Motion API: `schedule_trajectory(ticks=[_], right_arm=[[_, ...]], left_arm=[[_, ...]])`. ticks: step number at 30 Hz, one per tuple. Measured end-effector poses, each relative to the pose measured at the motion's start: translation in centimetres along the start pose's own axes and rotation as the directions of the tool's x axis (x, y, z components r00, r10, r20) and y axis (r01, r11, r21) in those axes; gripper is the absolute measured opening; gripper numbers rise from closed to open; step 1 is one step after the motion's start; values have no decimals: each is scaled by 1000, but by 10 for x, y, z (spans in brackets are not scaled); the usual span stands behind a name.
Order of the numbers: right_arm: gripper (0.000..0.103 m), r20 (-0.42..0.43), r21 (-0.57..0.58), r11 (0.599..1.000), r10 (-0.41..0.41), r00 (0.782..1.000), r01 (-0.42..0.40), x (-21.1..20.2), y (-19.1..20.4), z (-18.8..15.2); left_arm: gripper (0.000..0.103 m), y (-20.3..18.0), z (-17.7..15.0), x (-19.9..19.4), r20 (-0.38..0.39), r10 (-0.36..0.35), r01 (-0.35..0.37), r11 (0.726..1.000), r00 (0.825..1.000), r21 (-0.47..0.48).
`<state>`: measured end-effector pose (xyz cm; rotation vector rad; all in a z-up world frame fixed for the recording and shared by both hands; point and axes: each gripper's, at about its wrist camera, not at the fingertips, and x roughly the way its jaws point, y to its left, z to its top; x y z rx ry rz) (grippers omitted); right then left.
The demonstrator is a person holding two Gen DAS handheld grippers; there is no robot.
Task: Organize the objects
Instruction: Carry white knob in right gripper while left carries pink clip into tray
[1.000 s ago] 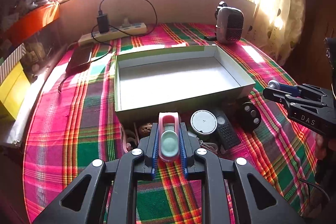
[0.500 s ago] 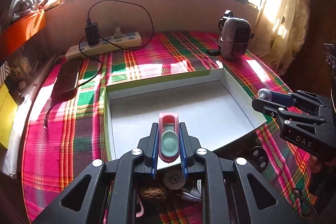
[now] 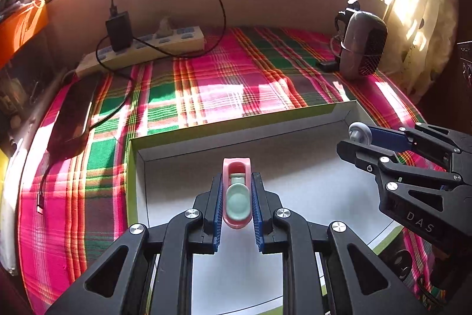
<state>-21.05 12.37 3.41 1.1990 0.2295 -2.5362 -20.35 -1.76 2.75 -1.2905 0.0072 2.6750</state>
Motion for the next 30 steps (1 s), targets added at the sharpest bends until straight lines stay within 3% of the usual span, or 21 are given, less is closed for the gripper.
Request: schedule_trajectory(ticks=[10,30], right_arm=[[33,-49,-8,1000,-6,999,6,25,-3,7],[36,-76,1,1000,-25,997,26,35,-4,6]], left_arm=[[16,2,2,19,-40,1,-1,1000,999,-7],[17,1,3,22,-40,2,-2,1000,999,0]])
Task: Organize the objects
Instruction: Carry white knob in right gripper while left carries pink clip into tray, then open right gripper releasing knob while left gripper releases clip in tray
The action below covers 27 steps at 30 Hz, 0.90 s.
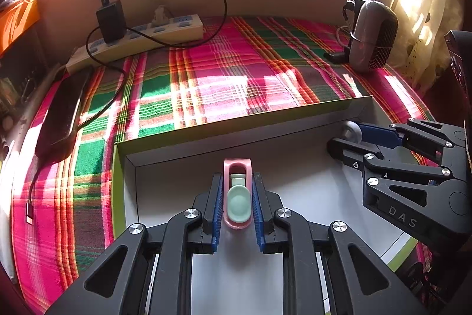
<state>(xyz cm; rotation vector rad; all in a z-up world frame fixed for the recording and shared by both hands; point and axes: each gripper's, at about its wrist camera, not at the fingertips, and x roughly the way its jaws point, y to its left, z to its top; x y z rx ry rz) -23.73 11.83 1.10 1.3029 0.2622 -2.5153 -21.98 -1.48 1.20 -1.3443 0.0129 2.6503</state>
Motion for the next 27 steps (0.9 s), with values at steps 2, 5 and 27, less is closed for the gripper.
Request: schedule_trajectory(ticks=[2,5,27], right_arm=[[44,6,7,1000,-11,1000,11,-1,1,1],[50,12,20,1000,2,1000,-2,-3,1,2],[53,114,67,998,-18,993,10,-70,9,-22]], left_arm=[[19,0,0,0,-1,-4,4,1000,1000,-5],[23,2,0,-1,-1,-4,4,1000,1000,-15],[28,8,-29,-76,119,18,-14,999,993,-37]])
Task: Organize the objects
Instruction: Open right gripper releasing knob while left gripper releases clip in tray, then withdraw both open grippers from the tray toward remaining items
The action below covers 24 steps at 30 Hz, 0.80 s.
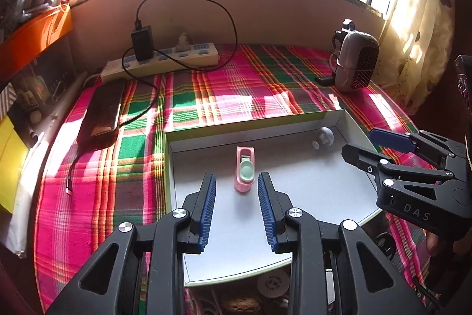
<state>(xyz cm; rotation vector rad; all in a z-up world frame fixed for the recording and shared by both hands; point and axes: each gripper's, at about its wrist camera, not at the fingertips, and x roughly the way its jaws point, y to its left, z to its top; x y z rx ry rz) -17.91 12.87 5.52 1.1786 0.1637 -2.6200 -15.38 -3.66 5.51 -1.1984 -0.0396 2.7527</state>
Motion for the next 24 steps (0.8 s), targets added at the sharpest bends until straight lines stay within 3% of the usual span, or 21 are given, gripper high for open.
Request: schedule_trajectory(ticks=[14,24], right_arm=[[53,66,58,998,-28,997,24,-72,4,-60],[53,71,89,996,-37,997,31,-96,-3,-107]], left_arm=[[28,20,-68,-67,53,24,-20,997,998,-71],[29,39,-113,-85,39,38,-33,993,999,-113]])
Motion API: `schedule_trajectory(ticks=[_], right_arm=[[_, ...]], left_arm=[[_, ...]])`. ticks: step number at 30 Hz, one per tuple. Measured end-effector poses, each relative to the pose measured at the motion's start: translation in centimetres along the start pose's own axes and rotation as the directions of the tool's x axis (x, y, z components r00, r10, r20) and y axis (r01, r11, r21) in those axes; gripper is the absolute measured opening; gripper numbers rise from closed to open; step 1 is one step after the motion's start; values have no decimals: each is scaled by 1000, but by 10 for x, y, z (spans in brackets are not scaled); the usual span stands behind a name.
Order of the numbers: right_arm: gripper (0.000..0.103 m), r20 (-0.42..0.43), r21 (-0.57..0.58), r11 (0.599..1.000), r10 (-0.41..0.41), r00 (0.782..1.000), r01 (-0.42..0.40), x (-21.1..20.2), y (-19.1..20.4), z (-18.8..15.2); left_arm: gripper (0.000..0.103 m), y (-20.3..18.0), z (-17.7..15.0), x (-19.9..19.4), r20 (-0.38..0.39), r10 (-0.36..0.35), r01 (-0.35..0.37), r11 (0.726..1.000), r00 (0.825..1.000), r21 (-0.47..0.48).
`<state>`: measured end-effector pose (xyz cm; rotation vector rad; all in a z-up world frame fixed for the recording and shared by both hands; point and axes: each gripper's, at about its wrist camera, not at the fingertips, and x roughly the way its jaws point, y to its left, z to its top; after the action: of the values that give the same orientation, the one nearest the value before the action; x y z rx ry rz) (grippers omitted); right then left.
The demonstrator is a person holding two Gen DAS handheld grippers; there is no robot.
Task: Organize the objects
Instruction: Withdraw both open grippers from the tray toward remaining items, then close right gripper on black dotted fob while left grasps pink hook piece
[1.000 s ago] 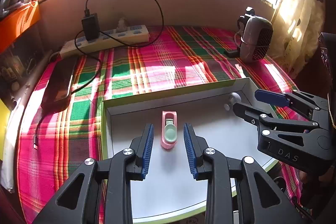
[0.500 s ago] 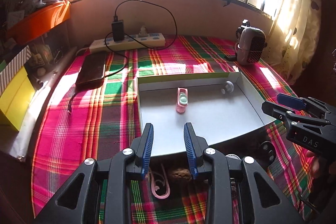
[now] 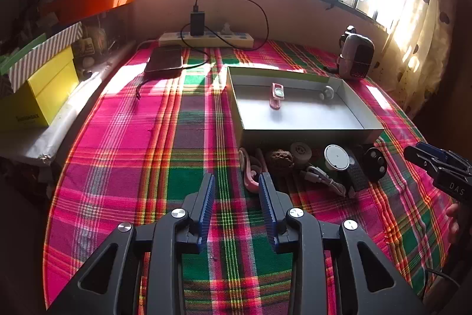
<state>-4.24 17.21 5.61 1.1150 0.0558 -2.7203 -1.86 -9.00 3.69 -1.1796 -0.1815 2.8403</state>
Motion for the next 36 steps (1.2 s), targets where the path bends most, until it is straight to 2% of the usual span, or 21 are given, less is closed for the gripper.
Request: schedule_trajectory(ticks=[5,8,21,28,36], right_arm=[[53,-16,8,1000,-1,1000,1,-1,-1,-12],[53,-25,16,1000,-1,1000,1,-1,-3,-16],[53,-85,22,999,-34,996,36,14,-6,-25],[53,-137,10,1000,-22,990,23,34,5,-28],[54,-154,17,1000,-14,988,17,51,5,-17]], left_arm=[[31,-3,-7,10,-48,-47,46,999,998,-4],[32,-10,-6,14,-48,-67,68,998,997,20],[33,-13,-3,39,-82,-45,49,998,996,45],[33,-8,0,50,-90,-74,78,996,993,37],[34,-10,6,56,-92,-95,99,994,991,44]])
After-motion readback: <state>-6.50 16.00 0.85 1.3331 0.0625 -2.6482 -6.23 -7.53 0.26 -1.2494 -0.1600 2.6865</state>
